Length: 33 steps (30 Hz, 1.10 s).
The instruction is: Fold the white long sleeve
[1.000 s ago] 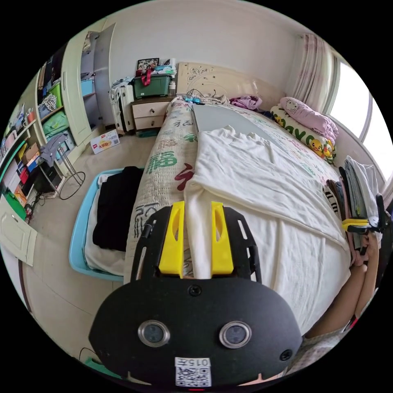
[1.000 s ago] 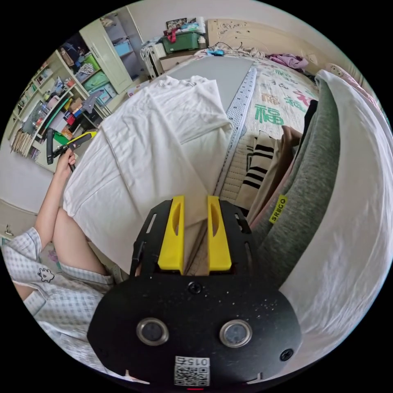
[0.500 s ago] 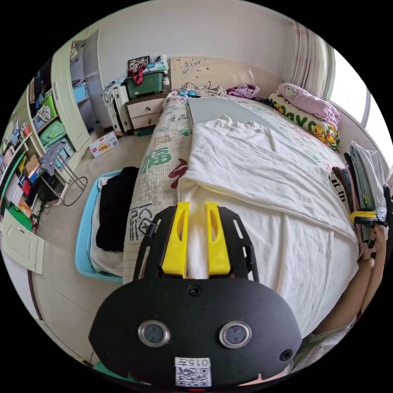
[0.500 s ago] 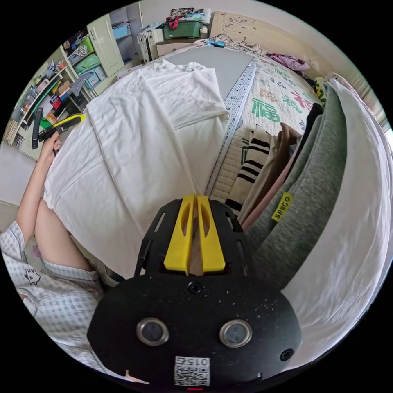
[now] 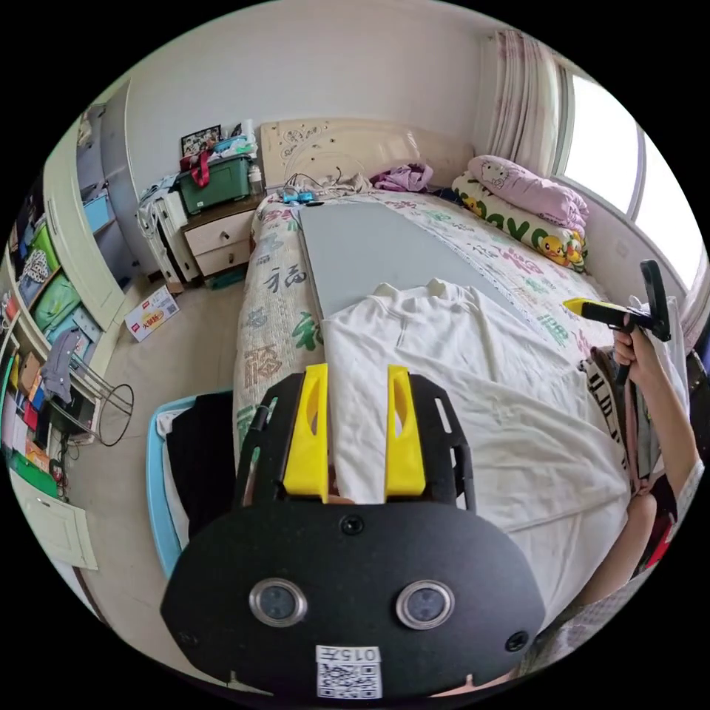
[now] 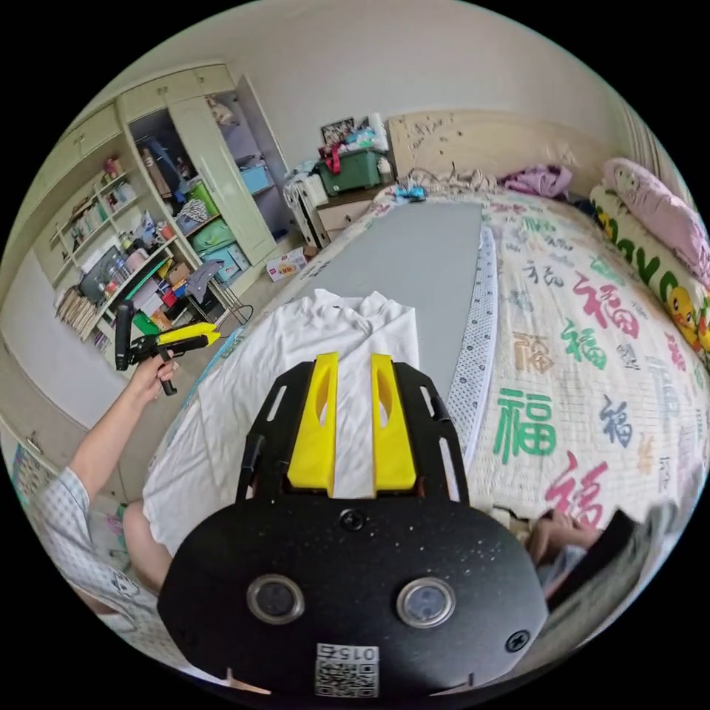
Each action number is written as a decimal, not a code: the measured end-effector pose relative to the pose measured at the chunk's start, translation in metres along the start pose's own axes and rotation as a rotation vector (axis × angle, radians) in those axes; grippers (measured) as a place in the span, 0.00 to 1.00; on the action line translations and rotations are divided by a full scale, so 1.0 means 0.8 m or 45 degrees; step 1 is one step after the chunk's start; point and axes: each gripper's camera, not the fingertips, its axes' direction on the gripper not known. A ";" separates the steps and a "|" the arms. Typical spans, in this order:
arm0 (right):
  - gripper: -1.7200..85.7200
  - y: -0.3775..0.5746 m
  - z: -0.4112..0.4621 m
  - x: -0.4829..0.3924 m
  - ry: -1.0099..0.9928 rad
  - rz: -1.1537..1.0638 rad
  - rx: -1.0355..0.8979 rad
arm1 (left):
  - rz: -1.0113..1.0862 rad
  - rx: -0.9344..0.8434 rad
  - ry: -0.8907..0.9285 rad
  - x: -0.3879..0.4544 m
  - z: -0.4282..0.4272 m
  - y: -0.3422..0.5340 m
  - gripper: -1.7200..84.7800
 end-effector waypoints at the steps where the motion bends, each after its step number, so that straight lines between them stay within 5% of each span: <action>1: 0.12 -0.031 0.039 0.027 -0.022 0.058 -0.065 | 0.005 -0.019 -0.016 0.001 0.012 -0.011 0.15; 6: 0.14 -0.112 0.145 0.102 -0.035 0.241 -0.147 | -0.035 -0.134 -0.045 -0.003 0.106 -0.088 0.15; 10: 0.14 -0.156 0.190 0.112 0.181 0.155 -0.179 | -0.053 -0.169 -0.015 -0.010 0.151 -0.117 0.16; 16: 0.11 -0.189 0.240 0.103 0.130 0.110 -0.301 | -0.026 -0.255 -0.024 -0.015 0.199 -0.140 0.14; 20: 0.05 -0.183 0.233 0.085 0.237 0.054 -0.295 | -0.017 -0.259 -0.021 -0.014 0.200 -0.142 0.05; 26: 0.02 -0.143 0.098 0.048 0.177 -0.079 -0.076 | 0.013 -0.067 0.009 -0.010 0.123 -0.130 0.02; 33: 0.02 0.056 -0.236 -0.052 -0.077 -0.353 0.143 | 0.203 0.281 0.315 0.015 -0.117 0.010 0.02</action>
